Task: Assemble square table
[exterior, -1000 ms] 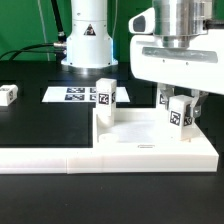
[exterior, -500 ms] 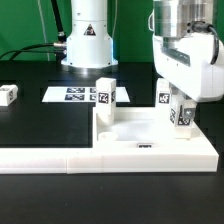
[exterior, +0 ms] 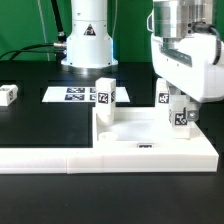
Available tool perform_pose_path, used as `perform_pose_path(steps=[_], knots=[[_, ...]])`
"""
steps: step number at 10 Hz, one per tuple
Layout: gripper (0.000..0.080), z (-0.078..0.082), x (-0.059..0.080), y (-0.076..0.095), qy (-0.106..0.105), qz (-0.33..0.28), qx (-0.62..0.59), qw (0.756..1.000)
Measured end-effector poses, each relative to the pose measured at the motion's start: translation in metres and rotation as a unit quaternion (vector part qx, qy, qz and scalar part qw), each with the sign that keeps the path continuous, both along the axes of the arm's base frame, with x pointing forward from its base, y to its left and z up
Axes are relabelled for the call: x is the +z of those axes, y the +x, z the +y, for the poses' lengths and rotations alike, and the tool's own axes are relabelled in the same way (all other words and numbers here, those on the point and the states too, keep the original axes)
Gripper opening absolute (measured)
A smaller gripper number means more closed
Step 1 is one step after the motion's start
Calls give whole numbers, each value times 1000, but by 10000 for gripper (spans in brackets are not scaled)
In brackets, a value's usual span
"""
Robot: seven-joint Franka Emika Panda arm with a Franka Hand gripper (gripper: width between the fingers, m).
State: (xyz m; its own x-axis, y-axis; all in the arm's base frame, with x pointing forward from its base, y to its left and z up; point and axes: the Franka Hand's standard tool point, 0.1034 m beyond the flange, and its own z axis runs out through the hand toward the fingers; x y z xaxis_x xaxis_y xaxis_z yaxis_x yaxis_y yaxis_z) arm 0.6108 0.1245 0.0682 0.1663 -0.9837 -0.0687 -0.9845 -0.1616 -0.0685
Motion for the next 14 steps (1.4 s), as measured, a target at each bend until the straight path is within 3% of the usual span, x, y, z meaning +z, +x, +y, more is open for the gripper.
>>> perform_pose_path(steps=[1,2,6,9,14], knots=[[624,0,0,0,-3,-3,45,999],[644,1,0,0,-6,-5,103,995],[649,-1,1,0,-15,-18,278,960],[649,0,2,0,-23,-26,391,920],[649,-2,3,1,-43,-33,551,833]])
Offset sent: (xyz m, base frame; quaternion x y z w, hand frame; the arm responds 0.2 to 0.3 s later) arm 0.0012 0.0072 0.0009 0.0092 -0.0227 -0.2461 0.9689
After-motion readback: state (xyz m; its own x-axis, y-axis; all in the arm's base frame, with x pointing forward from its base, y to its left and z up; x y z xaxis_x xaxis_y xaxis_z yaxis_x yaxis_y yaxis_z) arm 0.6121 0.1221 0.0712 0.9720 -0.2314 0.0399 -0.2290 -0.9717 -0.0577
